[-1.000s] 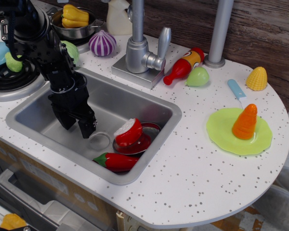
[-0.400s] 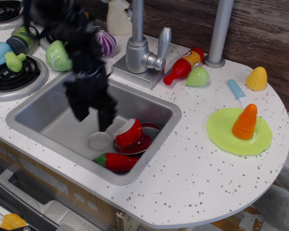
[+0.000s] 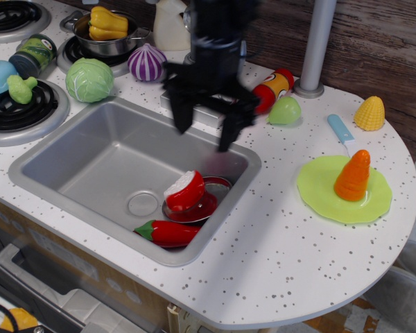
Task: Take carrot off plate
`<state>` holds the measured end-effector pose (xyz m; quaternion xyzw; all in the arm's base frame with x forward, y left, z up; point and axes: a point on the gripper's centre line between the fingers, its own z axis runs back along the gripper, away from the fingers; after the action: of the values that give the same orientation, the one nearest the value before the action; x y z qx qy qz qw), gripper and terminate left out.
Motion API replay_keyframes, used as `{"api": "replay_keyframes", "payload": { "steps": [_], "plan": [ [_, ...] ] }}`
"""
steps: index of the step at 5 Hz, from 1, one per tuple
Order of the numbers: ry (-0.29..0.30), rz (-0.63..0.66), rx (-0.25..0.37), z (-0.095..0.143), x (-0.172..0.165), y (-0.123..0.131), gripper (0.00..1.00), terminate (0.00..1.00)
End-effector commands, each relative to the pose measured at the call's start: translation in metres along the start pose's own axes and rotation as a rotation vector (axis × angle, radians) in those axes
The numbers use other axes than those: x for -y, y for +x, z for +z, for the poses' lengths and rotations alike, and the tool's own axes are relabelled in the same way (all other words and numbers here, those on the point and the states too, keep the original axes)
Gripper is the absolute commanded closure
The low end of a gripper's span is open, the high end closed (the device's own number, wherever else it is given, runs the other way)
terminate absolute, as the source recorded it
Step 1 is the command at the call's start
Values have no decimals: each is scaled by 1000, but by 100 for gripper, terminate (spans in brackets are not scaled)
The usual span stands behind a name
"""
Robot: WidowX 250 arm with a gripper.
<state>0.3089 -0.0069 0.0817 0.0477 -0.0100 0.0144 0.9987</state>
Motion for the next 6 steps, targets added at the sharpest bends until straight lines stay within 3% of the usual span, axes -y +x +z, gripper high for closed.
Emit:
{"api": "replay_keyframes", "payload": {
  "steps": [1, 2, 3, 4, 6],
  "plan": [
    [-34, -28, 90, 34, 60, 32, 0, 0],
    [-116, -25, 53, 54, 96, 48, 0, 0],
    [-143, -11, 44, 69, 126, 56, 0, 0],
    [-167, 18, 56, 65, 143, 57, 0, 0],
    [-211, 37, 118, 23, 125, 55, 0, 0]
  ]
}}
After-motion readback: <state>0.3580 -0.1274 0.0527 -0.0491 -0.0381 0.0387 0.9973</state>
